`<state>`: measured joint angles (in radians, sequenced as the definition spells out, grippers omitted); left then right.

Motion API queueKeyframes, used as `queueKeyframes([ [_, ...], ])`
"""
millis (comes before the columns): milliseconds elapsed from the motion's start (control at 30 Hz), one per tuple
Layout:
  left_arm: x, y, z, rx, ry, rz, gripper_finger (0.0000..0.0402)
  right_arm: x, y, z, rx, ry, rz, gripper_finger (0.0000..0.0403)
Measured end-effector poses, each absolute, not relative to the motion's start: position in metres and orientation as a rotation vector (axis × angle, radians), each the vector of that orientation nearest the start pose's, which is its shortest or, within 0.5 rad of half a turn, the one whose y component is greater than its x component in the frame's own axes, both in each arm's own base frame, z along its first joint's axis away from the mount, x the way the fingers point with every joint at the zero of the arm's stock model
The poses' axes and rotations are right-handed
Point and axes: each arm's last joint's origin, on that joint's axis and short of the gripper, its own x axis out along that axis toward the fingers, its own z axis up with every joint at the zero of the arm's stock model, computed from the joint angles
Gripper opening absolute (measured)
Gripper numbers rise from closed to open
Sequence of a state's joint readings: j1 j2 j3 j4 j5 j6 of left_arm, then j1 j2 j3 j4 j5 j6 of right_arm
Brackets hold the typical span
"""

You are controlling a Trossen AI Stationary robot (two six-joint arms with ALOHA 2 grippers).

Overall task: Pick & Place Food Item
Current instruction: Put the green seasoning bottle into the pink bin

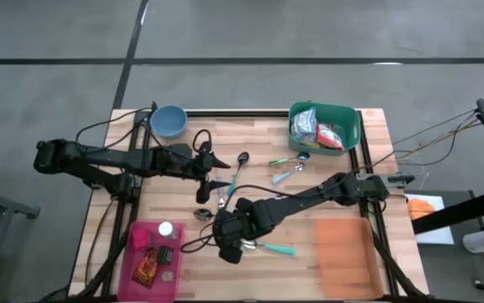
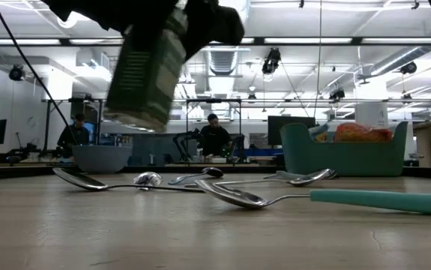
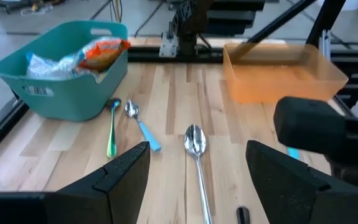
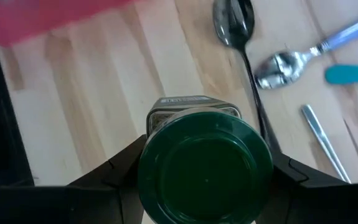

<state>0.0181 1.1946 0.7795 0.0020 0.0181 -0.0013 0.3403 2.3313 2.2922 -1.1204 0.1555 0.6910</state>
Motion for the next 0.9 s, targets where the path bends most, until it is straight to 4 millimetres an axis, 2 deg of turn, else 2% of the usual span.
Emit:
queueKeyframes([
  [167,0.26,0.004,0.266,-0.009,0.42,0.0,0.0269,0.464,0.157,0.246,0.327,1.128,-0.24,0.0205],
  [500,0.26,0.004,0.265,-0.009,0.421,0.0,0.0269,0.473,0.161,0.205,0.298,1.225,-0.256,0.0205],
  [900,0.26,0.004,0.265,-0.009,0.424,0.0,0.0269,0.475,0.162,0.199,0.298,1.237,-0.256,0.0205],
])
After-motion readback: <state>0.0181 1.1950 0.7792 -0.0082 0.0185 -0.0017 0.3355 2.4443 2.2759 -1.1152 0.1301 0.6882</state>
